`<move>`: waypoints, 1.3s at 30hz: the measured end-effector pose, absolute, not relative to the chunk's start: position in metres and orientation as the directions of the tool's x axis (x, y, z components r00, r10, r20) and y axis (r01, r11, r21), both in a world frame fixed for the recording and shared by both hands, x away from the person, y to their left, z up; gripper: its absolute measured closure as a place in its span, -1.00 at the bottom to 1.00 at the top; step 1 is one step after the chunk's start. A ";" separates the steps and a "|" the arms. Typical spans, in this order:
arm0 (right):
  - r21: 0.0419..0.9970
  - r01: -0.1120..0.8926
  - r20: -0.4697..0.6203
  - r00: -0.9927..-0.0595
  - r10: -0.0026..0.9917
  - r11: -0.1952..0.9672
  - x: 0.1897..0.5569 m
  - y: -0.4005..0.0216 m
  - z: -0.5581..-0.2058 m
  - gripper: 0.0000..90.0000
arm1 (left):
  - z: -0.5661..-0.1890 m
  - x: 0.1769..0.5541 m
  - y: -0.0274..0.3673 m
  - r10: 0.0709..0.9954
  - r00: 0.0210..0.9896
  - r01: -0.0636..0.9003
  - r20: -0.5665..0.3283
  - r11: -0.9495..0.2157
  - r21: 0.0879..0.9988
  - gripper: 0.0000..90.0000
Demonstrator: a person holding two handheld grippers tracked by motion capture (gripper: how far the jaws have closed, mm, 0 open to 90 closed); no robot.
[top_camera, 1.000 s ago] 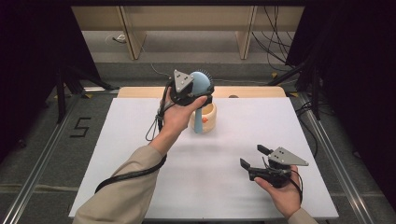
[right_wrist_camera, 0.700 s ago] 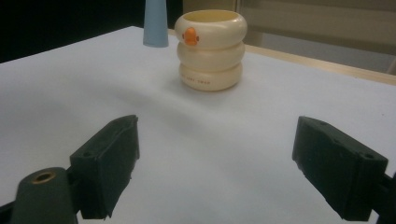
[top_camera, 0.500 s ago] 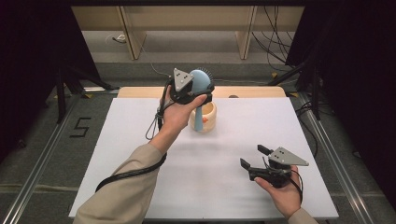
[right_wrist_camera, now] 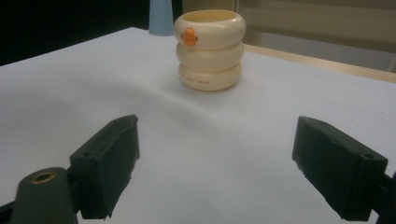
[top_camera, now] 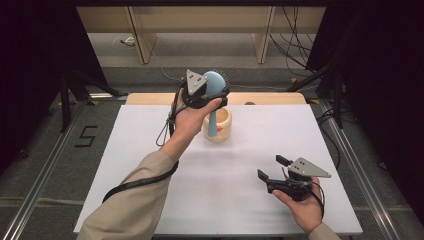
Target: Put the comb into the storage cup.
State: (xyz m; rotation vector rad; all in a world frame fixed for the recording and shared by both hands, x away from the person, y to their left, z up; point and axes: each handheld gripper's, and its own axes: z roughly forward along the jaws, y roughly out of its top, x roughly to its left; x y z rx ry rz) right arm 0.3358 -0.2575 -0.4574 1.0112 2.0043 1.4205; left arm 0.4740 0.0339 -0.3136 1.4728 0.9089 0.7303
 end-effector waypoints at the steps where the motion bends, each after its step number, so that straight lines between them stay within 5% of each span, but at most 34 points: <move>1: 0.937 0.294 0.032 -0.612 0.790 0.190 0.336 -0.258 -0.457 -0.65 | -0.313 0.474 0.034 0.865 0.498 0.123 -0.065 0.003 0.992 -0.56; 39: 0.935 0.302 0.041 -0.611 0.790 0.185 0.335 -0.259 -0.458 -0.65 | -0.301 0.485 0.028 0.860 0.510 0.086 -0.034 -0.012 0.996 -0.56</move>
